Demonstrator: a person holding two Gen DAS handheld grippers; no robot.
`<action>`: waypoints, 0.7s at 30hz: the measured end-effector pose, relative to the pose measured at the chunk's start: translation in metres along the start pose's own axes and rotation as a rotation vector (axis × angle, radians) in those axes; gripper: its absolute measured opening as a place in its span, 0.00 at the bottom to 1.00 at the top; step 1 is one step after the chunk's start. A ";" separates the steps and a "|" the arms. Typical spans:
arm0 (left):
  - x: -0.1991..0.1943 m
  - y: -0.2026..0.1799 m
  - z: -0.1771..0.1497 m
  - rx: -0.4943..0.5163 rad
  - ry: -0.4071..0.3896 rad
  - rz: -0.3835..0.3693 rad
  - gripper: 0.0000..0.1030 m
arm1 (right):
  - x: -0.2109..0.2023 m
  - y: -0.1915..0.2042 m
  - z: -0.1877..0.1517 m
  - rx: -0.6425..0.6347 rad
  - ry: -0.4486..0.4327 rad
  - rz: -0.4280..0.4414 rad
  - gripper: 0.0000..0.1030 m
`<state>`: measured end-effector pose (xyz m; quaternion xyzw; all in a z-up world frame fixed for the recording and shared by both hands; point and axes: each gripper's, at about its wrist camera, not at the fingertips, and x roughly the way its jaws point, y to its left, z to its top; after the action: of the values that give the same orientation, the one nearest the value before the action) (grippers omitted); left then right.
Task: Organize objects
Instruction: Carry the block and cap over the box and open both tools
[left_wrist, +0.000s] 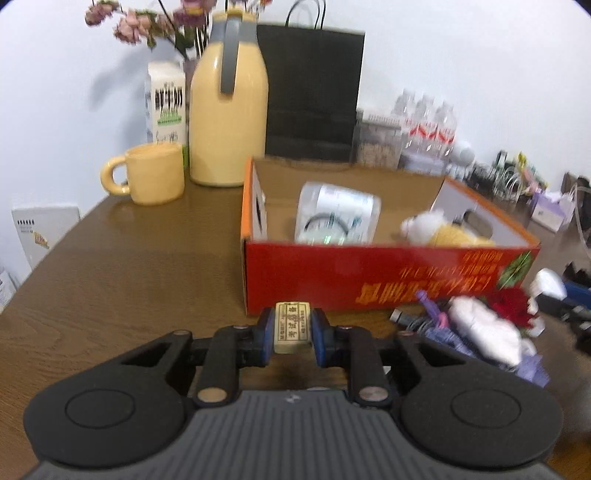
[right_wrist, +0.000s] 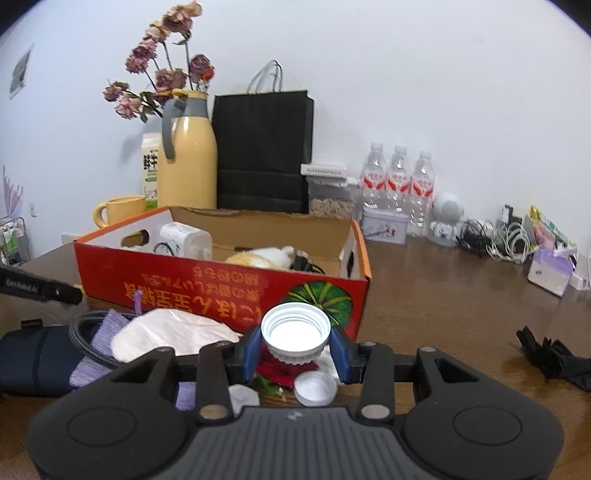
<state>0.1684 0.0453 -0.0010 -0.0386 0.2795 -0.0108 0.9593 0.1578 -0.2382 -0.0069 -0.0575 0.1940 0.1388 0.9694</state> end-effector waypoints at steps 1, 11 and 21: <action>-0.005 -0.001 0.003 0.000 -0.021 -0.003 0.21 | 0.001 0.003 0.002 -0.004 -0.004 0.010 0.38; -0.016 -0.023 0.046 0.014 -0.156 -0.053 0.21 | 0.017 0.045 0.058 -0.040 -0.117 0.123 0.38; 0.031 -0.031 0.082 -0.024 -0.176 -0.029 0.21 | 0.071 0.068 0.093 -0.029 -0.113 0.142 0.38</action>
<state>0.2393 0.0191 0.0539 -0.0550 0.1934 -0.0178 0.9794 0.2349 -0.1401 0.0470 -0.0496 0.1404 0.2130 0.9656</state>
